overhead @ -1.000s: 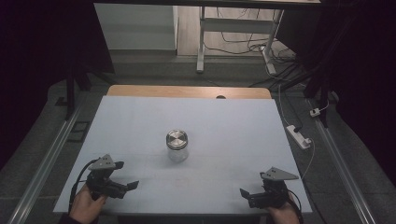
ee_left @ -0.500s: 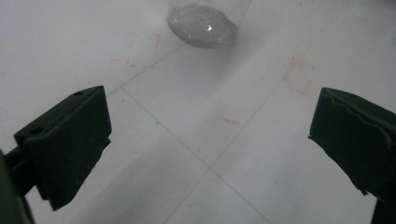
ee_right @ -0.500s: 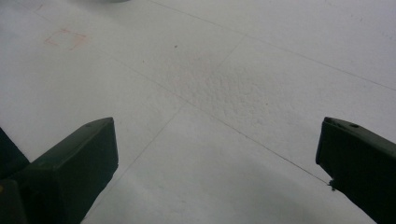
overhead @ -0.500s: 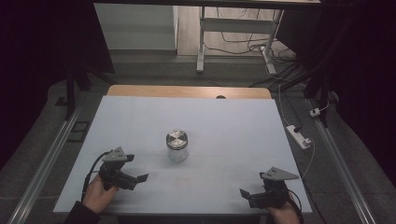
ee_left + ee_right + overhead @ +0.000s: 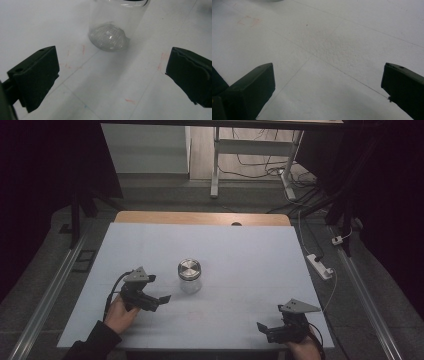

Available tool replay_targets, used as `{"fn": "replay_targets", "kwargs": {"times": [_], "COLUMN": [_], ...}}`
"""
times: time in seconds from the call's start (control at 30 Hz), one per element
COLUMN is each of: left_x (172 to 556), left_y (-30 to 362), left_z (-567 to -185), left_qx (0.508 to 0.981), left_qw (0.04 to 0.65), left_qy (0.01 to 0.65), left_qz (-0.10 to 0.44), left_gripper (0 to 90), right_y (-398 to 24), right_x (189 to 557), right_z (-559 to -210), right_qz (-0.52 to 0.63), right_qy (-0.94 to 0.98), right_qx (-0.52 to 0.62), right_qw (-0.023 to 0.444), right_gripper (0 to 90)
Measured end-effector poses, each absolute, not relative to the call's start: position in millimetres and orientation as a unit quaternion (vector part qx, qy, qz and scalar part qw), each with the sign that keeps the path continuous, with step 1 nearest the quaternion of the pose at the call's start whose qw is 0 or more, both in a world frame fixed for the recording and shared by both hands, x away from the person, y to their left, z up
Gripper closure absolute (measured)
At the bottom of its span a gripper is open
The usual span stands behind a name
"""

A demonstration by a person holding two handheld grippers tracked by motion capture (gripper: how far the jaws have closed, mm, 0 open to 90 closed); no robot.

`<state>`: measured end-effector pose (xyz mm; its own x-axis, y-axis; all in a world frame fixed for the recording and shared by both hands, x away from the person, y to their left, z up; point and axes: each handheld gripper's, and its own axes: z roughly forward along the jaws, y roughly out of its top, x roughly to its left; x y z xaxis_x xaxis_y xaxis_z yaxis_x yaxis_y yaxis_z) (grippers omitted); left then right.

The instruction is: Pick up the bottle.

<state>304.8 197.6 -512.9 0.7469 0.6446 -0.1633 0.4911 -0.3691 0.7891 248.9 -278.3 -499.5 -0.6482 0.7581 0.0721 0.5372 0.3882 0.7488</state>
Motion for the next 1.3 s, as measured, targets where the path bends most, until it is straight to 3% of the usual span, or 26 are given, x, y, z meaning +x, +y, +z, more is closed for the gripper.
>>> {"fn": "replay_targets", "kwargs": {"times": [0.3,1.3], "left_x": [323,369], "left_y": [169,121], "left_z": [-512,-523], "left_qx": [0.836,0.86], "left_qw": [0.423,0.411], "left_qy": [0.332,0.288], "left_qz": [0.111,0.092], "left_gripper": [0.0,0.0], "right_y": [-279,-279], "right_x": [249,250], "right_z": [-499,-500], "right_qz": [0.388,0.387], "right_qy": [0.821,0.821], "right_qx": [0.394,0.397], "right_qw": [0.141,0.138], "right_gripper": [0.0,0.0]}}
